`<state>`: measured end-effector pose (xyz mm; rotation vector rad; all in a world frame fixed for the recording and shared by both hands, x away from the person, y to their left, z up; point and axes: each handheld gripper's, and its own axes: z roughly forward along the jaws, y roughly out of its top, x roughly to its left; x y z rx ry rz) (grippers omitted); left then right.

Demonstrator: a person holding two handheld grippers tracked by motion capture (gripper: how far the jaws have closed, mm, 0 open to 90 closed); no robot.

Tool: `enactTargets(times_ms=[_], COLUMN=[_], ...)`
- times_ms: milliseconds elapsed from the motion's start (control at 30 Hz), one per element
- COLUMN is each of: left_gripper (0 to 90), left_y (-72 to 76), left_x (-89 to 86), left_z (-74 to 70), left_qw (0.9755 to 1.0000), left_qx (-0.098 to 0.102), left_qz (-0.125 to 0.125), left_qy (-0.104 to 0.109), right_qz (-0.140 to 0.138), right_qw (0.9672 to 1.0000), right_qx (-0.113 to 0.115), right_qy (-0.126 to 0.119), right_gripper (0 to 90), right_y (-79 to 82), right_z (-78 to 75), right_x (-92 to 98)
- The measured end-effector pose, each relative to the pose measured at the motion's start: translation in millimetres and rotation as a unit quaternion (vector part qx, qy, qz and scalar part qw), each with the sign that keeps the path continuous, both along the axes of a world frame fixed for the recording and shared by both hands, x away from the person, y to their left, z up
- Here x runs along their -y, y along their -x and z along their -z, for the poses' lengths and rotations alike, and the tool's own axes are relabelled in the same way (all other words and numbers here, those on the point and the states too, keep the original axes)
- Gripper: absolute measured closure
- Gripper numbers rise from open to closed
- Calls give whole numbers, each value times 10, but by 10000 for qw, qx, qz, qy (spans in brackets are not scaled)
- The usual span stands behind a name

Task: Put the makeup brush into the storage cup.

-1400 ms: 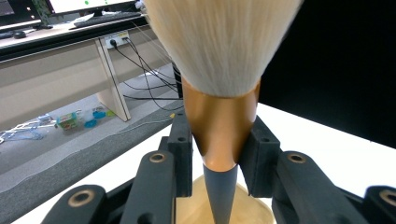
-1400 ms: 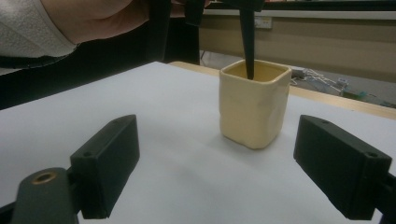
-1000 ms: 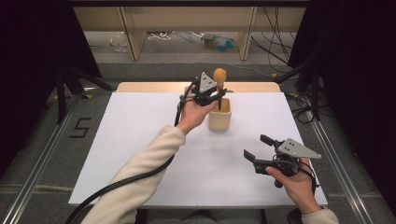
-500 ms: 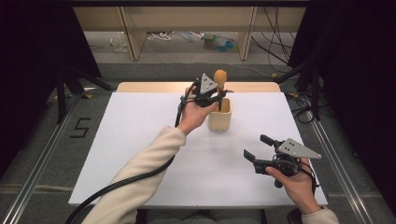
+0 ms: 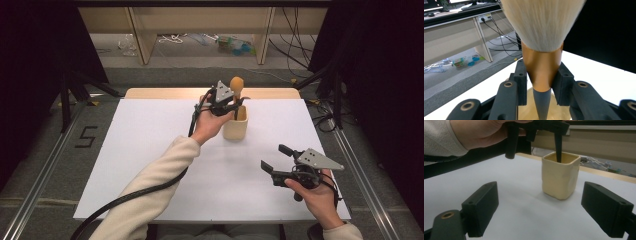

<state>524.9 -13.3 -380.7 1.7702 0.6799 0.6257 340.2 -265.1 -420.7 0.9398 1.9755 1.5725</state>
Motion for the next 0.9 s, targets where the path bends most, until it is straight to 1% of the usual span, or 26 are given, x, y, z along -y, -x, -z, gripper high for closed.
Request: enactTargets(times_ms=[33, 333, 467, 567, 600, 633, 667, 733, 767, 867, 900], left_gripper=[687, 687, 687, 686, 687, 687, 686, 686, 687, 686, 687], left_y=[-2, -11, -12, -12, -12, -11, -12, -13, -14, -17, -18], left_x=[1, 7, 9, 14, 16, 21, 22, 25, 26, 20, 18], left_z=[7, 51, 69, 82, 85, 90, 94, 101, 106, 114, 117], left_qw=[10000, 10000, 10000, 10000, 10000, 9999, 9999, 9999, 9999, 9999, 9999], left_qx=[-14, -52, -87, -97, -95, -113, -111, -107, -123, -126, -129], left_qz=[-4, 12, 5, -8, -5, -10, 1, 8, 5, -13, -18], left_qy=[22, -20, -4, -4, -16, 2, -16, -30, -17, -41, -40], right_qz=[0, -7, -11, -8, -4, -13, -6, -13, -6, -3, -10], right_qw=[10000, 10000, 10000, 10000, 10000, 10000, 10000, 10000, 10000, 10000, 10000], right_qx=[3, 5, 1, -29, -1, 38, -6, 38, -23, -21, 10], right_qy=[-6, -3, 5, 42, 20, -67, 27, -69, 49, 42, -3], right_gripper=[153, 153, 154, 154, 154, 154, 153, 154, 154, 153, 154], right_y=[-1, -3, -2, 0, -2, -8, -2, -7, 0, -1, -4], right_z=[1, 3, 3, 2, 5, 13, 4, 13, 2, 3, 8], right_x=[-1, -1, -2, 1, -3, -12, -2, -13, 1, 0, -5])
